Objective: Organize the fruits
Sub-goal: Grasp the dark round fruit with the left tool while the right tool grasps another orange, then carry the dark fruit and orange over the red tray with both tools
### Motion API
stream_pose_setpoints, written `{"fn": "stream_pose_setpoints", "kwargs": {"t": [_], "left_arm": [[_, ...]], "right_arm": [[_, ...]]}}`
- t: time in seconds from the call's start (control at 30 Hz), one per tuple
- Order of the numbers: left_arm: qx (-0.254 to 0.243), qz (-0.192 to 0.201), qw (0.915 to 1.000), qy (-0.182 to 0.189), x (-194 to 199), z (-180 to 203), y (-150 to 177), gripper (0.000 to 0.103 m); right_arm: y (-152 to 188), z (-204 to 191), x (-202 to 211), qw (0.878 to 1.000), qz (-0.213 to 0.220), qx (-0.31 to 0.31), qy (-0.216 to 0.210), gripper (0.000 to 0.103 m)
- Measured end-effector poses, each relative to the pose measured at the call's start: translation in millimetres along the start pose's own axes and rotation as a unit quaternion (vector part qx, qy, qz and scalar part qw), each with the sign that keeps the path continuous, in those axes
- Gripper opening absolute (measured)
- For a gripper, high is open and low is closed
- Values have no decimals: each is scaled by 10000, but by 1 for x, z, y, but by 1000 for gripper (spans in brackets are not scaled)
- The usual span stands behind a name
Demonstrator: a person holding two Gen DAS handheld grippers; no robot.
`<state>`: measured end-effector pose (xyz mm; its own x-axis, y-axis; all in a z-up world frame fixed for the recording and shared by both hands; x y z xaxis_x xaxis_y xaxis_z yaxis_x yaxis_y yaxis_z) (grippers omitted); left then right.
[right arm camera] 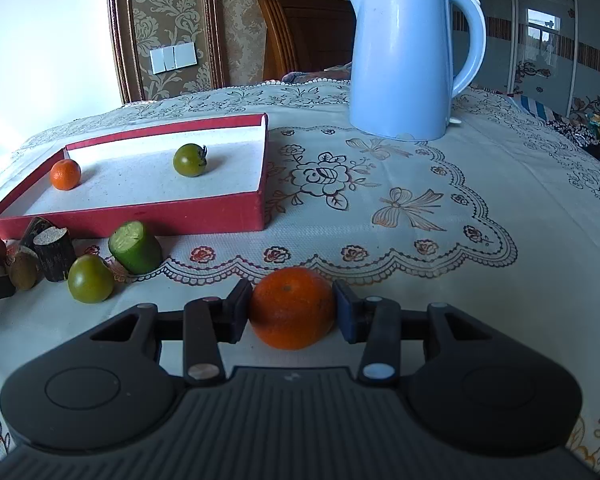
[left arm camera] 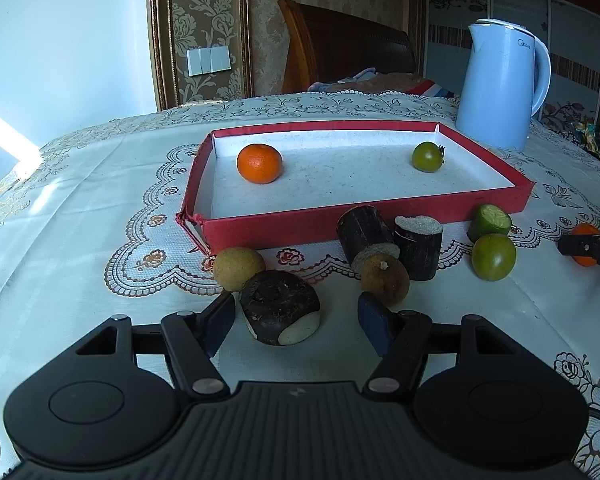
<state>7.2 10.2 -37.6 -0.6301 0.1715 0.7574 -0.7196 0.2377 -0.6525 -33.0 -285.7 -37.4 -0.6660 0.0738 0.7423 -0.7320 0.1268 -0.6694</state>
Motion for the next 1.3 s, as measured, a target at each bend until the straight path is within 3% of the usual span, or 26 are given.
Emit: {"fn": "stream_pose_setpoints", "kwargs": {"t": [0.07,0.17,0.3,0.53,0.73,1.0,1.13,1.3], "left_arm": [[-25,20,10000,15,1,0,1,63],[-19,63,9999,84,2,0,1,48],[45,92,9999,58,2,-2,1,38],[107,257,9996,104,8,-4,1,38],[-29,311,9995,-78,15,2,-4,38],[224,360,9990,112,31,2,-40,38],[240,431,9988,-30,24,5,-61,38],[409,367,9984,117,3,7,-85,38]], "right_arm": [[0,0,0,10000,4,8,6,41],[0,0,0,10000,9,-5,-16,41],[0,1,0,10000,26,-31,-78,41],[1,2,4,9998,106,-71,-172,40],[-4,-6,16,9993,293,16,-250,40],[-37,-38,32,9964,668,407,-323,40],[-56,-55,26,9952,740,545,-341,40],[-85,-76,7,9949,740,582,-363,40]]}}
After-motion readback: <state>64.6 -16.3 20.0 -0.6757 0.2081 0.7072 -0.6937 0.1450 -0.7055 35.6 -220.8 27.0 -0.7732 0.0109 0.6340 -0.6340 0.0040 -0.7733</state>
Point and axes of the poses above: each gripper's, at about its wrist camera, not at the fingertips, and x roughly against the way its jaws point, z to its right, y to its underside, the point moved 4 cm from there along -x, roughly the way its jaws point, and after that the axes turned 14 degrees about -z, right-handed, at the moved point
